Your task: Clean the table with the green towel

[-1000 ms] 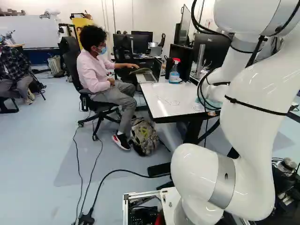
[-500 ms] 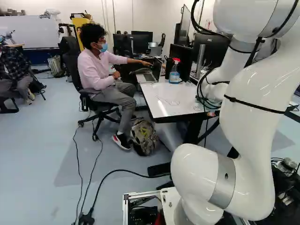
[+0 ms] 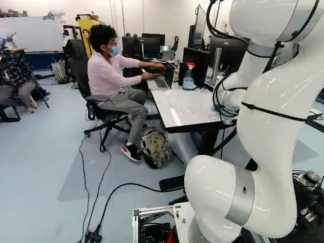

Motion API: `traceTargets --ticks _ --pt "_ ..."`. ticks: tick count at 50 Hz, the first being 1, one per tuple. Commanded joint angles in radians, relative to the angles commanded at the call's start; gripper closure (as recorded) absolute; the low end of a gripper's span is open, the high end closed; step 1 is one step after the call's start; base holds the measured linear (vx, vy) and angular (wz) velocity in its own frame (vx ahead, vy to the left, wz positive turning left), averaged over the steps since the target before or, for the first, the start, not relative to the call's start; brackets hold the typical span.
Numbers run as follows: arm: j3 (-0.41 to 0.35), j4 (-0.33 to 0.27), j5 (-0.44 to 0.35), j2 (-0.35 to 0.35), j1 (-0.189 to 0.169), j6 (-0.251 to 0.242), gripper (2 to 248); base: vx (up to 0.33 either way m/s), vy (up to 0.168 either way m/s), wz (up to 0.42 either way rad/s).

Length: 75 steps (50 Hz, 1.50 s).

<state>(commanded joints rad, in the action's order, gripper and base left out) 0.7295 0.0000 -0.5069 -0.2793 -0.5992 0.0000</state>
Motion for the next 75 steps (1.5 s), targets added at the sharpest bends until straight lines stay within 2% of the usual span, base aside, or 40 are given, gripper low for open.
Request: traceTargets --ticks 2,3,7,8,12,13,18,19,23,24,40,55,75 --pt "0.0 0.0 0.0 0.0 0.0 0.0 57 0.0 0.0 0.0" --pt "0.0 0.0 0.0 0.0 0.0 0.0 95 0.0 0.0 0.0" --pt "0.0 0.0 0.0 0.0 0.0 0.0 95 0.0 0.0 0.0" --pt "0.0 0.0 0.0 0.0 0.0 0.0 133 0.0 0.0 0.0" --pt "0.0 0.0 0.0 0.0 0.0 0.0 133 0.0 0.0 0.0" --pt "0.0 0.0 0.0 0.0 0.0 0.0 170 0.0 0.0 0.0" --pt "0.0 0.0 0.0 0.0 0.0 0.0 170 0.0 0.0 0.0" --pt "0.0 0.0 0.0 0.0 0.0 0.0 197 0.0 0.0 0.0" --pt "0.0 0.0 0.0 0.0 0.0 0.0 197 0.0 0.0 0.0" --pt "0.0 0.0 0.0 0.001 0.0 0.0 207 0.0 0.0 0.0" --pt "-0.015 0.0 0.004 0.043 0.01 0.0 208 0.0 0.0 0.0" --pt "-0.039 0.0 0.054 0.098 0.044 0.0 208 0.0 0.0 0.0" --pt "-0.062 0.0 0.098 0.118 0.06 0.0 208 0.0 0.0 0.0"
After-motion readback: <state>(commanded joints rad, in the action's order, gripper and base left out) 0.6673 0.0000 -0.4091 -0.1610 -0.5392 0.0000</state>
